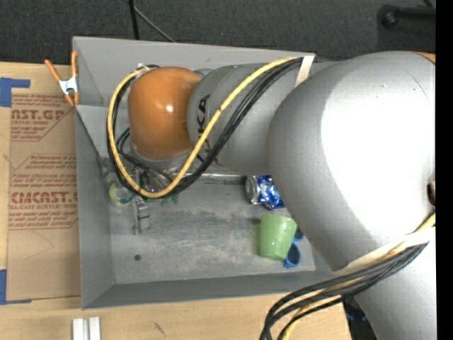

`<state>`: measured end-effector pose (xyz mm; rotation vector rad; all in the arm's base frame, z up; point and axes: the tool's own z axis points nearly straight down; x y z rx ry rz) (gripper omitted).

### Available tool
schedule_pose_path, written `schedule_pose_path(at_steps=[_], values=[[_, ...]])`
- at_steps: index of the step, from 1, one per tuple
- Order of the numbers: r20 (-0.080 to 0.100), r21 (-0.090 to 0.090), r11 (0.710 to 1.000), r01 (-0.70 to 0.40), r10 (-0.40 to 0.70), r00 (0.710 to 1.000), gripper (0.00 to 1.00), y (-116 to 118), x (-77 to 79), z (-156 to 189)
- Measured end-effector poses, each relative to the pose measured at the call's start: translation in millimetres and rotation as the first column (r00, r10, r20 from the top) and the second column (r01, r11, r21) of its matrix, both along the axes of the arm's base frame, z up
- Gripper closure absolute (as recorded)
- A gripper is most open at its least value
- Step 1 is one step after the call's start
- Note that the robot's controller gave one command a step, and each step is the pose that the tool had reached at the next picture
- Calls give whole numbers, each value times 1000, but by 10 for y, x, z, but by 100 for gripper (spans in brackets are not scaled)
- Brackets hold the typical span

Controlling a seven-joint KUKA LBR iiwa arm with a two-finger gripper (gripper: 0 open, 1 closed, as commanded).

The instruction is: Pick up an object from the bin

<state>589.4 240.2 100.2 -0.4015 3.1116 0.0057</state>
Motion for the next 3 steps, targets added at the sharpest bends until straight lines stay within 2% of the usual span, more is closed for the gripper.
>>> schedule_pose_path(at_steps=[1,2,3], values=[[1,-3,974,-228,228,974,0,79,4,-298],[0,-2,979,-205,205,979,0,-91,37,-297],[7,1,979,-206,206,979,100,-74,58,-258]])
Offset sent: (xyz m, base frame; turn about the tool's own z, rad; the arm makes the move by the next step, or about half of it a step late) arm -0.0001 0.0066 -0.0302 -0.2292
